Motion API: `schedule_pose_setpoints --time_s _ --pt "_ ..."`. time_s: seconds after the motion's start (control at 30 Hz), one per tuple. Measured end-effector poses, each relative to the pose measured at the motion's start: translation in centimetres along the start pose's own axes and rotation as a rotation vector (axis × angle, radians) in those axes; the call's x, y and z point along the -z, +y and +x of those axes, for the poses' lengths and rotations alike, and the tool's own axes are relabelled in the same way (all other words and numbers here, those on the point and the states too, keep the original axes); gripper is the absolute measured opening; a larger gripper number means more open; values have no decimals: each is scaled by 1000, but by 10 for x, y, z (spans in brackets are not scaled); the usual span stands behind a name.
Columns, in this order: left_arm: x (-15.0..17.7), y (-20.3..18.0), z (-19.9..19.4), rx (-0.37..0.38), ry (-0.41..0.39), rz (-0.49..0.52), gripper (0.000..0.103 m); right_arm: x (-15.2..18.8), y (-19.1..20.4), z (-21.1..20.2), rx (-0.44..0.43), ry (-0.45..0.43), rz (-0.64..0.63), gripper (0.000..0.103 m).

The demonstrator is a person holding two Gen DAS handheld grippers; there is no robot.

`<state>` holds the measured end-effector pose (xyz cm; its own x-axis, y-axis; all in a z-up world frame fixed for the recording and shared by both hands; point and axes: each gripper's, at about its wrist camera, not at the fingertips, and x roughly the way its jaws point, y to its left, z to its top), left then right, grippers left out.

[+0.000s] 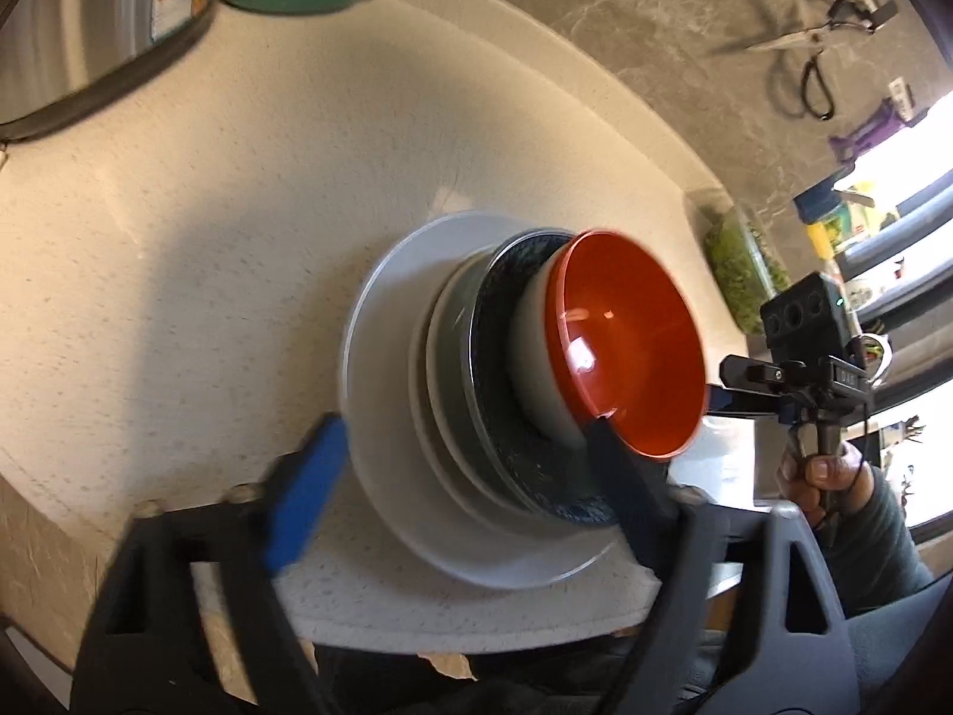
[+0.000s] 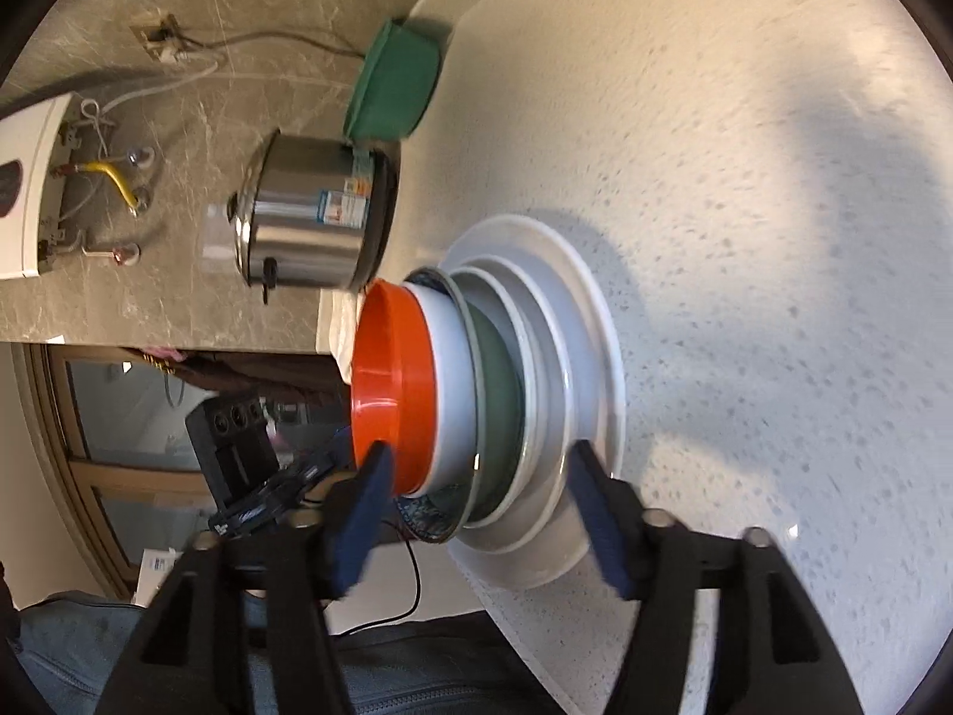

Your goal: Organize plates and bowls

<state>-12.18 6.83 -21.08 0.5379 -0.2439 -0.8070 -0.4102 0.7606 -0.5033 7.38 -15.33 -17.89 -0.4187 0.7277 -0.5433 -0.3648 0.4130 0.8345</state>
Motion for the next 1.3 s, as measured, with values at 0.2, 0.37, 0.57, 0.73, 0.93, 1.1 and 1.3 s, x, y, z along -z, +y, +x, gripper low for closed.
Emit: schedule_pose_setpoints --time_s 0.2,0.37,0.57,0.73,0.93,1.1,1.3 --pt "-5 -6 -31 -18 -73 64 99 24 12 -34 46 -156 18 90" --pt "-10 -29 -51 -173 -143 169 99 54 34 -60 66 -331 24 103" --pt "2 -55 -83 12 -258 142 99 78 81 -48 187 -346 -81 103" --pt "11 -90 -93 45 -240 198 99 90 116 -39 345 -373 -189 103" --pt "26 -135 -117 64 -274 338 99 110 143 -38 502 -436 -207 103" --pt "27 -136 -122 134 -221 294 99 125 158 -48 599 -518 -192 103" --pt "24 -142 -115 -149 -189 436 99 136 164 -52 699 -618 -84 103"
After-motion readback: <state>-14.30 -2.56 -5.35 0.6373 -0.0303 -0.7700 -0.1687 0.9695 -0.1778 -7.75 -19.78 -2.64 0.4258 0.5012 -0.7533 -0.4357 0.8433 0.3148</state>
